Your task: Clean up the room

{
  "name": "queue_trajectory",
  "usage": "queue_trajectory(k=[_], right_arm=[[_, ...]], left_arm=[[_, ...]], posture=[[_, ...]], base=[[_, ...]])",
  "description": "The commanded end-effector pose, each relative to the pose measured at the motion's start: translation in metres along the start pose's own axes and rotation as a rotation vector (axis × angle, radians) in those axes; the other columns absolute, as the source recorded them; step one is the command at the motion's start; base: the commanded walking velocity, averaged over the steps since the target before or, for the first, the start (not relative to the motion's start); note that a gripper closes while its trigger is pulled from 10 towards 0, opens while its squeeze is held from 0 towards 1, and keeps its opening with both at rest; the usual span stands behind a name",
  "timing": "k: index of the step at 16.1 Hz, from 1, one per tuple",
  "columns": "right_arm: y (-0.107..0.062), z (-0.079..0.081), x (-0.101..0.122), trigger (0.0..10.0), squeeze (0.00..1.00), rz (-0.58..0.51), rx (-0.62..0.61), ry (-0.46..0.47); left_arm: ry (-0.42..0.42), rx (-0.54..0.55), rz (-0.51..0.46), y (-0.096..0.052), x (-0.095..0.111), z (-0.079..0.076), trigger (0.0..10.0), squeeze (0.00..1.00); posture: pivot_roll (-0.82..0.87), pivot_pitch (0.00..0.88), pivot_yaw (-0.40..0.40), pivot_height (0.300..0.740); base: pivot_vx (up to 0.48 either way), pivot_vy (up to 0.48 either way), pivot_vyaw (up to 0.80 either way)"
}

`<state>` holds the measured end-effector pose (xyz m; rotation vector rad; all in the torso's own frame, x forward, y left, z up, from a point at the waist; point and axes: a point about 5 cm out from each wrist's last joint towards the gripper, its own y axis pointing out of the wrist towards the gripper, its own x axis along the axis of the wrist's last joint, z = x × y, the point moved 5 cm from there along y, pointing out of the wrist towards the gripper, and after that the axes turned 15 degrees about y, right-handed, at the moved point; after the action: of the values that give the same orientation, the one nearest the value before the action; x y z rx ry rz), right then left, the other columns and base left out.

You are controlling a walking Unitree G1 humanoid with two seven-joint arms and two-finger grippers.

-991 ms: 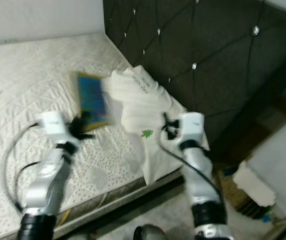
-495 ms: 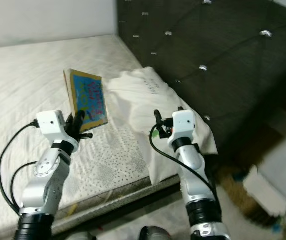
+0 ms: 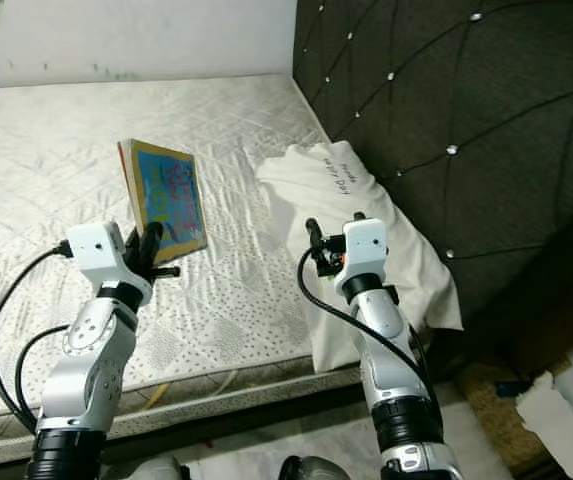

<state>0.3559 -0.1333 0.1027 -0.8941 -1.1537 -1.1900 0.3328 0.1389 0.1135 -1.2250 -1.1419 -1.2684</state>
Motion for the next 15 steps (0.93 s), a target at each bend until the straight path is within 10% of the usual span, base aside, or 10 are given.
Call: queue_trajectory(k=[1,15], right_arm=[[0.001,0.0,0.006,10.0,0.0,-0.012,0.005,0.002],[0.006,0.011,0.01,10.0,0.0,-0.022,0.06,0.055]], left_arm=[[0.018,0.016,-0.064,0.001,0.017,0.002,10.0,0.0],[0.038,0.07,-0.06,-0.003,0.017,0.015,10.0,0.0]], posture=[[0.01,0.006,-0.048,0.74],[0.03,0.025,-0.055,0.74]], base=[[0.0,0.0,0.0],[0.0,0.0,0.1]])
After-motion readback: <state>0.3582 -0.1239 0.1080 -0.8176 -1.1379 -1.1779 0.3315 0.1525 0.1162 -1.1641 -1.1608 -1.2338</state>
